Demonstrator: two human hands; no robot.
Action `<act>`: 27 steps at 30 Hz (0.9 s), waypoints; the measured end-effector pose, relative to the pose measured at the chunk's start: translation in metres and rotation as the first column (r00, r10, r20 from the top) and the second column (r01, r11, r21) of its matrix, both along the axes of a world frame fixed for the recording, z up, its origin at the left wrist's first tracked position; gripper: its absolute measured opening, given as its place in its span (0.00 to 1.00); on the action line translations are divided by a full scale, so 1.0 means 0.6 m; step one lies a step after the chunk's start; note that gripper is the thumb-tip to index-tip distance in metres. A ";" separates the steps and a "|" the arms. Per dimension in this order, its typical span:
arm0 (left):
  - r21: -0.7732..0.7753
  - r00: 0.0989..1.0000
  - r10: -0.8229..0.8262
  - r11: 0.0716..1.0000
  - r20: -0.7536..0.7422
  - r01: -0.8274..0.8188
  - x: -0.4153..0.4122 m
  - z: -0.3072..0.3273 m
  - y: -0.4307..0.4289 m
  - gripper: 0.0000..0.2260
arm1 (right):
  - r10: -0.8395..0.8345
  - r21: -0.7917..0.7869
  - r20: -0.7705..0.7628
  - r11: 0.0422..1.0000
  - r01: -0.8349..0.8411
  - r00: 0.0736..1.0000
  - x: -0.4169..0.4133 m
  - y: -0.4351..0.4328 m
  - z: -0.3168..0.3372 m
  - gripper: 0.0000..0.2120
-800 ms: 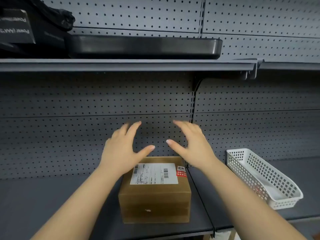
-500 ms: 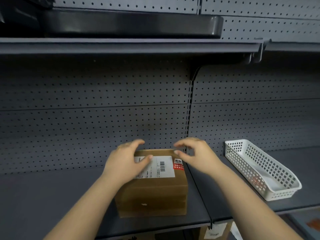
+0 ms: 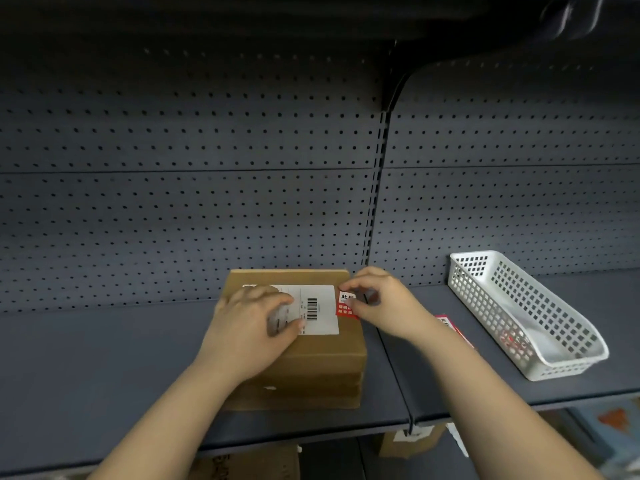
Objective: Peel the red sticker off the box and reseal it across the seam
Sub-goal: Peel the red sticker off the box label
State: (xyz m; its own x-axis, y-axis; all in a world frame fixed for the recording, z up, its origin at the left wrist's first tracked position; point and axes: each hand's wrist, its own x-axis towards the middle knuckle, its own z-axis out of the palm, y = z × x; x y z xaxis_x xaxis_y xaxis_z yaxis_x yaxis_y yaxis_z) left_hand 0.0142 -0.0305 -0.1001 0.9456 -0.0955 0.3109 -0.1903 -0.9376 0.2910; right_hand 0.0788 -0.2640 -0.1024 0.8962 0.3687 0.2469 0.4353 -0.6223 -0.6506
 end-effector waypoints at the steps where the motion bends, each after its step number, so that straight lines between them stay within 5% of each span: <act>1: -0.002 1.000 -0.004 1.000 0.009 0.004 -0.001 -0.001 -0.001 0.22 | 0.006 -0.001 -0.020 1.000 -0.006 1.000 0.002 0.000 0.000 0.15; 8: -0.016 1.000 -0.004 1.000 -0.006 0.003 -0.002 0.000 -0.002 0.23 | 0.050 -0.079 -0.043 0.995 -0.053 0.998 0.020 -0.003 0.000 0.19; 21: 0.003 1.000 -0.019 1.000 -0.014 0.019 -0.001 0.000 0.002 0.24 | 0.065 -0.039 0.066 0.997 -0.062 0.996 0.035 0.001 0.007 0.05; 27: 0.012 1.000 -0.010 1.000 -0.018 0.010 0.001 -0.004 0.002 0.24 | 0.039 -0.038 -0.016 0.998 -0.040 0.999 0.055 0.013 0.019 0.03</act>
